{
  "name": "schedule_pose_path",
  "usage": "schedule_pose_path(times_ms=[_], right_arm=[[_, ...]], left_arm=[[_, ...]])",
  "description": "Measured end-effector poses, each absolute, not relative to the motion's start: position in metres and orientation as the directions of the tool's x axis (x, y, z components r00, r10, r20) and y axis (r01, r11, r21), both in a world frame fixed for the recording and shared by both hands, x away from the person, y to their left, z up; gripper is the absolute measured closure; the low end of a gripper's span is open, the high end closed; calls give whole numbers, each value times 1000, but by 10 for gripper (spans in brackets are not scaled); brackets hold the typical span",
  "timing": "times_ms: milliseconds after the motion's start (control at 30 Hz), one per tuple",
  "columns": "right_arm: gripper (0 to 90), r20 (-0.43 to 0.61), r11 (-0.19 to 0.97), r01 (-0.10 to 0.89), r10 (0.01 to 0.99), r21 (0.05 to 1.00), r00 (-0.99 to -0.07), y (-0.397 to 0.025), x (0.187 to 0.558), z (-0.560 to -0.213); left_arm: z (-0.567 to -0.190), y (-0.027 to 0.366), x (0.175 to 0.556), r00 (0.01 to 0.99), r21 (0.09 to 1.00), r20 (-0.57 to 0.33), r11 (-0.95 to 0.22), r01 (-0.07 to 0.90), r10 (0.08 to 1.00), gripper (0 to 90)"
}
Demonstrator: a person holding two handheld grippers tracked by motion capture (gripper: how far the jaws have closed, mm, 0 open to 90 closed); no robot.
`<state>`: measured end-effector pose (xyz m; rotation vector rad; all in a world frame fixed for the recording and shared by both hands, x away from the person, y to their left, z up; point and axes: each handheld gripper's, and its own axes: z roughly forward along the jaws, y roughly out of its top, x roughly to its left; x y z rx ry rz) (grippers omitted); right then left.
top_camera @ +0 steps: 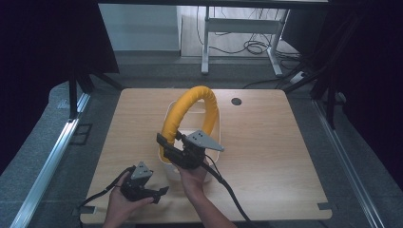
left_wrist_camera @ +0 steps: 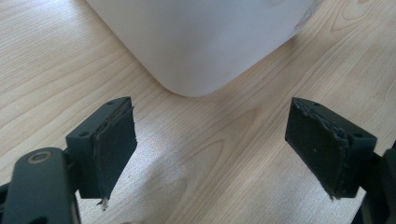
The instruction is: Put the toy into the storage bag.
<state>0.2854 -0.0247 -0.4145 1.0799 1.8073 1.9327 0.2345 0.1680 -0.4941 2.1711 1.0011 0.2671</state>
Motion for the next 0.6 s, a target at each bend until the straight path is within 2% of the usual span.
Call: schedule_pose_path(times_ms=[200,333,433,600], right_arm=[[374,246,-136,212,695,968,-676,-25,282,-412],[319,243,-138,207,702,969,-669,-32,281,-407],[330,278,-155,237,671,959,-687,-42,283,-404],[349,273,-165,219,669,962,-691,-57,278,-401]], left_arm=[[-493,169,235,675,687,-106,-437,580,730,162],[-492,170,234,678,688,-106,-439,578,727,161],[-492,171,234,678,686,-102,-442,578,728,159],[-491,171,234,670,689,-106,-432,582,734,159]])
